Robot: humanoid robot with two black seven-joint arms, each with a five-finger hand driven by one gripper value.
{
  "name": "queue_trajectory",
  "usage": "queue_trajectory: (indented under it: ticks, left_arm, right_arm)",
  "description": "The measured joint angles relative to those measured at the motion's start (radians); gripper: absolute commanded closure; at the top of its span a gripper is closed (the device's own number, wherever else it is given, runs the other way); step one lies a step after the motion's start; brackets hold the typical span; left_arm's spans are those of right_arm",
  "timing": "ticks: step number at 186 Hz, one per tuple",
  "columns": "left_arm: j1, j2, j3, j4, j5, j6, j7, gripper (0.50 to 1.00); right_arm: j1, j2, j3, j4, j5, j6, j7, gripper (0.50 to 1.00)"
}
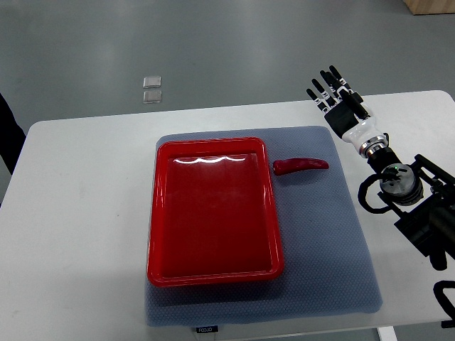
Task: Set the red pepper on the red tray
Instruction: 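Move the right hand down toward the red pepper beside the tray, then close the right hand's fingers around the red pepper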
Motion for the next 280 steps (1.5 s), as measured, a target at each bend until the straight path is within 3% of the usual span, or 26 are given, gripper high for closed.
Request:
queue_trajectory:
  ticks: [80,124,166,200,226,280]
  left_arm:
    - [0.000,0.000,0.000,0.002,0.000,0.000,0.000,0.500]
    - [-0.001,0.000,0.001,0.003,0.000,0.000,0.000,0.500]
    - [-0.001,0.000,0.001,-0.002,0.000,0.000,0.000,0.500]
    - [-0.002,0.000,0.002,-0.004,0.001,0.000,0.000,0.500]
    - [-0.002,0.000,0.001,-0.003,0.001,0.000,0.000,0.500]
    - [-0.002,0.000,-0.001,-0.002,0.001,0.000,0.000,0.500]
  right_arm:
    - [0.025,-0.006,-0.050,0.003,-0.112,0.017,-0.009,0.587]
    - [0.114,-0.140,-0.170,0.053,-0.581,0.118,-0.027,0.587]
    - [0.177,-0.330,-0.293,0.300,-1.156,0.159,-0.025,0.591]
    - [0.145,-0.329,-0.330,0.400,-1.406,0.051,-0.025,0.593]
    - [0.126,-0.292,-0.373,0.405,-1.481,-0.048,-0.025,0.595]
    - [0.129,-0.285,-0.456,0.358,-1.530,-0.167,-0.025,0.611]
